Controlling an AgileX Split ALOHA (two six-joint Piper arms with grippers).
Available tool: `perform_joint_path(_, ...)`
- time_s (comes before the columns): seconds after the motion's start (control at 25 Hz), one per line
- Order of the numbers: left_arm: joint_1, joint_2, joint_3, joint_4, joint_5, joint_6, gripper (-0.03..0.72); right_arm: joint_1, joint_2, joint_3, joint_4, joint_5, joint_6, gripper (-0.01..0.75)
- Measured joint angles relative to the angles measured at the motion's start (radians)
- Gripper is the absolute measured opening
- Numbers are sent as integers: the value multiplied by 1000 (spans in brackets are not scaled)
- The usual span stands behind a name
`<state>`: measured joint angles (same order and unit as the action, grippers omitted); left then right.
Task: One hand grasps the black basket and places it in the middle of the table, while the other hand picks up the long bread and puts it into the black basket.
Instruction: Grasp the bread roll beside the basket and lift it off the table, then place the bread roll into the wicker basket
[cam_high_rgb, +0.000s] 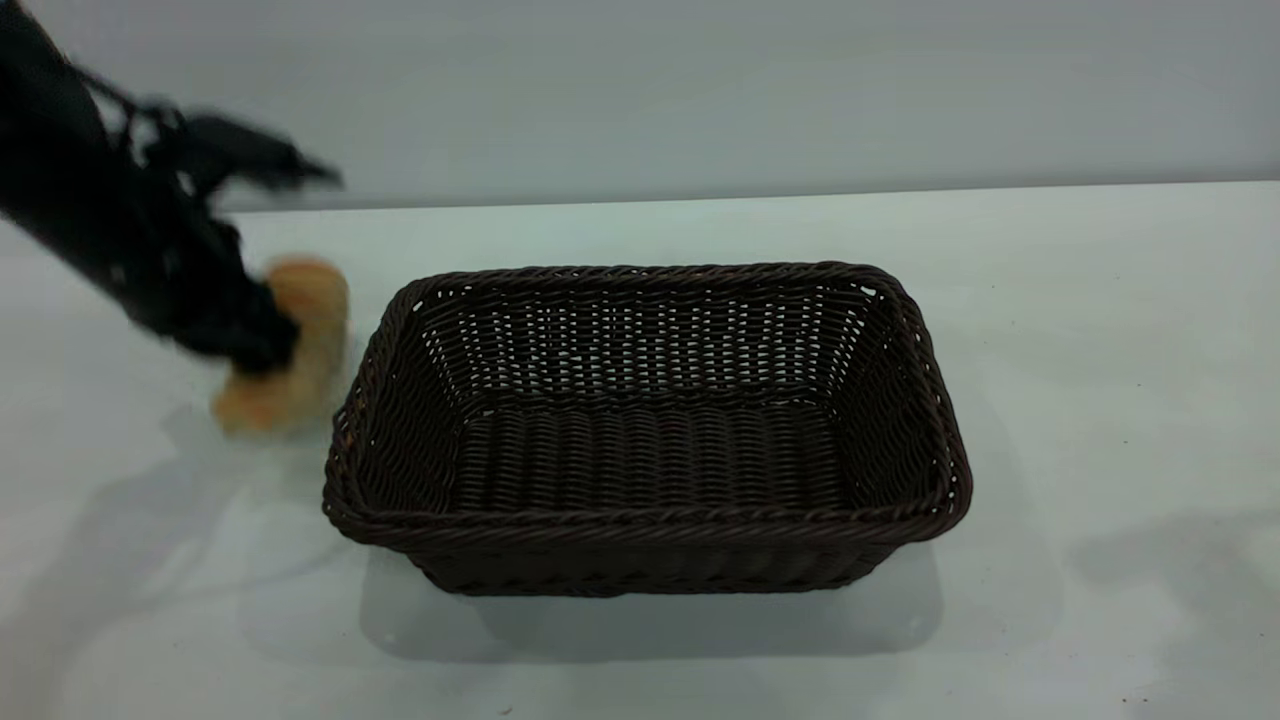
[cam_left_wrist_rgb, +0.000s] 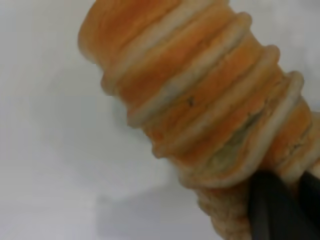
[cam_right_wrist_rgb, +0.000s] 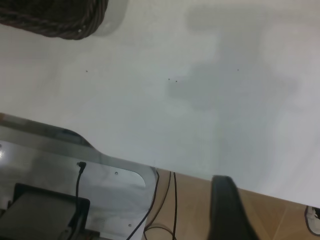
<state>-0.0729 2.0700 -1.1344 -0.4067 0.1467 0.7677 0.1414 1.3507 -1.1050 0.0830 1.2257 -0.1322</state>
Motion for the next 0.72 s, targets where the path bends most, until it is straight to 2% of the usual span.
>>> perform_joint_path(0.12,-10,-114,0,0,12,-72,56,0,0,0,0,0,0,442)
perform_joint_path(0.2,-35,-177,0,1,63,-82,54,0,0,0,0,0,-1,439)
perform_joint_path(0.48,-199,-223,0,-10,308,-12,54,0,0,3,0,0,-1,438)
perform_joint_path(0.72,-289,-185,0,-102,330,-8,57,0,0,4,-2,0,-1,438)
